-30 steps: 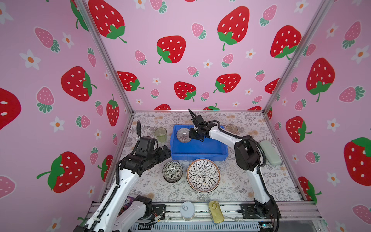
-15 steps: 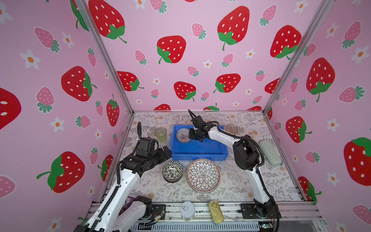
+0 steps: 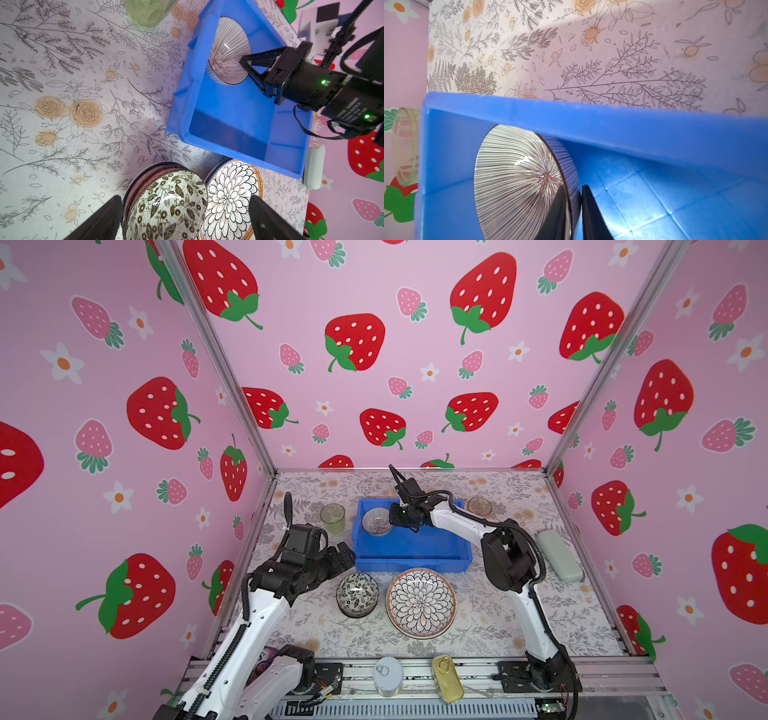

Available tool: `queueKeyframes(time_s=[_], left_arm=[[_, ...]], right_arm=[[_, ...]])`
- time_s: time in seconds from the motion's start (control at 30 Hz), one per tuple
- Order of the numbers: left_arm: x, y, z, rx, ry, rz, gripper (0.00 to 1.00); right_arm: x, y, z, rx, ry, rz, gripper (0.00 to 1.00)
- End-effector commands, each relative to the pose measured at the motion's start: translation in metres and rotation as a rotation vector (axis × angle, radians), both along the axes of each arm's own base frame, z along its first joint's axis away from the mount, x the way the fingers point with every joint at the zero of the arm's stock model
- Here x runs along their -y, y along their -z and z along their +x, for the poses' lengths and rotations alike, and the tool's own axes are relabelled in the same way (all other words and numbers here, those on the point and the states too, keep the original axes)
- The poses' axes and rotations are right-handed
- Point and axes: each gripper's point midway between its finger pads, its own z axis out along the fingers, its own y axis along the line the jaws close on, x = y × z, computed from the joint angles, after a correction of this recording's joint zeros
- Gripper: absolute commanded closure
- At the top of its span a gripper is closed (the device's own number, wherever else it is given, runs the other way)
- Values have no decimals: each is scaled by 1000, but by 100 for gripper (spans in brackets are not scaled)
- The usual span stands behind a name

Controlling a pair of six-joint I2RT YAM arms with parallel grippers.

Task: Place the mixed dishes into the plastic bin
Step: 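Open right gripper to release the striped bowl inside the bin, then withdraw right gripper from the bin while left gripper moves over the leaf-patterned bowl stack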

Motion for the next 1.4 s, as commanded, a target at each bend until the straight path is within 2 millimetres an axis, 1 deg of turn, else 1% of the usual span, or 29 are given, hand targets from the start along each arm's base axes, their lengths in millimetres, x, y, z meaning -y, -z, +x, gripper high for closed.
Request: queueKeyframes(time_s=[0.0, 0.1, 0.13, 0.23, 0.4, 0.5, 0.53, 0.57, 0.63, 0.67, 0.77, 0.83, 0.93, 1.0, 1.03, 1.1, 1.17, 1.23, 1.27, 1.37], left_arm=[[-1, 1, 0, 0, 1, -3, 3], [-1, 0, 0, 1, -1, -5, 3], [-1, 0, 0, 2, -1, -6, 3], [-1, -1, 0, 2, -3, -6, 1], [-4, -2, -2, -7, -16, 2, 0], [-5, -2, -4, -12, -15, 6, 0], [-5, -2, -5, -15, -14, 6, 1], [-5, -1, -7, -19, -9, 10, 1], [-7, 1, -9, -35, -2, 20, 1], [-7, 2, -11, -43, 1, 26, 1], [-9, 6, -17, -73, 11, 42, 1], [-10, 11, -22, -100, 16, 49, 0], [-11, 22, -29, -145, 18, 59, 6], [-12, 29, -35, -176, 15, 63, 9], [-13, 33, -39, -196, 7, 70, 10], [-14, 40, -43, -218, 1, 78, 13], [-9, 42, -46, -225, 11, 82, 15], [-3, 45, -50, -238, 33, 83, 20], [-4, 46, -49, -233, 27, 110, 21], [4, 50, -51, -245, 53, 121, 22]], right_arm=[[-9, -13, 4, 18, 6, 38, 79], [-8, -18, 5, 35, 10, 35, 77], [-8, -22, 5, 47, 9, 35, 73], [-3, -29, 6, 66, 19, 32, 67], [6, -47, 4, 112, 29, 21, 50], [12, -64, 1, 162, 19, 15, 31], [15, -70, -1, 177, 9, 7, 17], [18, -73, -4, 187, -1, -5, 12], [25, -81, -11, 207, -22, -21, 6], [30, -84, -16, 216, -31, -28, 1], [49, -94, -33, 247, -55, -41, 1], [58, -103, -44, 284, -84, -27, 1], [69, -116, -65, 323, -153, -16, 0], [75, -122, -79, 343, -211, -9, 3], [78, -121, -87, 347, -241, -2, 5], [89, -118, -99, 352, -259, -7, 6], [99, -111, -107, 353, -264, -20, 6], [109, -104, -114, 350, -263, -31, 6], [112, -102, -118, 351, -270, -30, 6], [116, -99, -129, 363, -304, -11, 8]])
